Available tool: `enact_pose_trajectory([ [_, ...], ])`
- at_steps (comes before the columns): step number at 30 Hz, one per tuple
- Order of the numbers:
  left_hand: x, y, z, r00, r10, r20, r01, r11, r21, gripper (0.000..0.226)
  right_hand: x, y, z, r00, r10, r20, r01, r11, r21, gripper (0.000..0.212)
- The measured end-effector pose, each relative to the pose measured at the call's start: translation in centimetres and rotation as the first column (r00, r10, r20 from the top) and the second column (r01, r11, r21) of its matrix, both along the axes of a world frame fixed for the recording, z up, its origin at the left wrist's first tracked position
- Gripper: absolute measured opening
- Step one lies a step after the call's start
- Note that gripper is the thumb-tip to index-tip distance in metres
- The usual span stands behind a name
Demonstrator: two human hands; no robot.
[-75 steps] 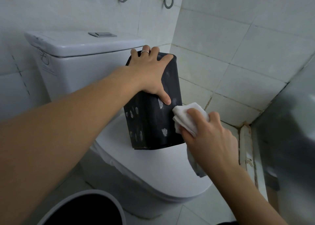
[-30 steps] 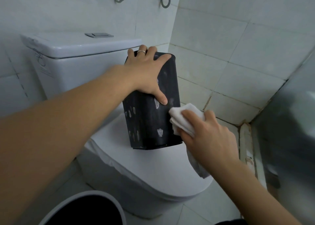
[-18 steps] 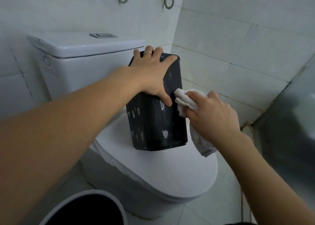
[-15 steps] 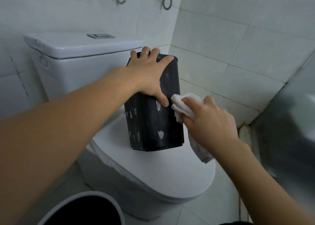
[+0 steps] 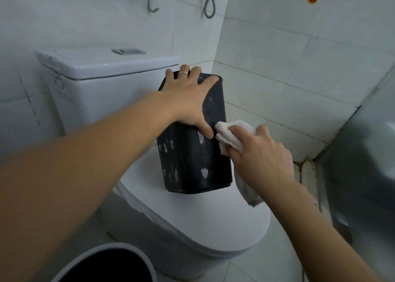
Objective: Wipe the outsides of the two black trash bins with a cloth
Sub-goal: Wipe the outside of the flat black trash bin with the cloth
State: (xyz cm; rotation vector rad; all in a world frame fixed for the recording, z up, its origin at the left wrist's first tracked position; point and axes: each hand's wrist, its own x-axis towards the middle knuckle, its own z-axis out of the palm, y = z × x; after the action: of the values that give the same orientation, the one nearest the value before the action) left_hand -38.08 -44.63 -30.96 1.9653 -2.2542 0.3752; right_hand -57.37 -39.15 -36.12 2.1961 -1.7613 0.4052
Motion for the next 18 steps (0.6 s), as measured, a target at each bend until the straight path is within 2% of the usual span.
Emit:
enact_pose_trajectory([
  [2, 0.4, 0.0, 0.3, 0.998, -0.031, -0.051, 0.030, 1.000, -0.005, 0.135, -0.1, 0.3, -0.5, 1.000, 0.012, 0.010, -0.012, 1.000, 0.000, 0.025],
  [4, 1.0, -0.1, 1.2, 0.965, -0.091, -0.246, 0.095, 0.995, 0.005, 0.118, -0.5, 0.6, -0.8, 0.999, 0.015, 0.035, -0.015, 1.000, -0.005, 0.025],
  [6, 1.9, -0.7, 2.3, 0.860, -0.131, -0.493, 0.168, 0.985, 0.029, 0.096, -1.1, 0.6, -1.1, 0.998, 0.015, 0.061, -0.015, 1.000, 0.000, 0.026],
  [7, 2.3, -0.9, 2.7, 0.820, -0.133, -0.556, 0.190, 0.981, 0.047, 0.088, -1.3, 0.5, -1.3, 0.997, 0.019, 0.071, -0.019, 1.000, 0.007, 0.027],
  [10, 3.4, -1.3, 3.3, 0.837, -0.120, -0.534, 0.208, 0.972, 0.107, 0.081, -1.7, 0.3, -1.9, 0.993, 0.034, 0.117, -0.038, 0.999, 0.032, 0.028],
  [13, 3.2, -1.2, 3.0, 0.891, -0.127, -0.436, 0.214, 0.964, 0.155, 0.103, -1.8, 0.2, -2.3, 0.989, 0.034, 0.145, -0.039, 0.999, 0.029, 0.026],
  [15, 3.0, -1.1, 2.2, 0.923, -0.118, -0.365, 0.176, 0.976, 0.131, 0.119, -1.8, 0.1, -2.4, 0.988, 0.037, 0.148, -0.041, 0.999, 0.021, 0.025],
  [18, 2.3, -0.8, 1.3, 0.932, -0.117, -0.344, 0.152, 0.985, 0.076, 0.131, -2.1, 0.0, -2.4, 0.988, 0.027, 0.152, -0.029, 1.000, 0.011, 0.025],
])
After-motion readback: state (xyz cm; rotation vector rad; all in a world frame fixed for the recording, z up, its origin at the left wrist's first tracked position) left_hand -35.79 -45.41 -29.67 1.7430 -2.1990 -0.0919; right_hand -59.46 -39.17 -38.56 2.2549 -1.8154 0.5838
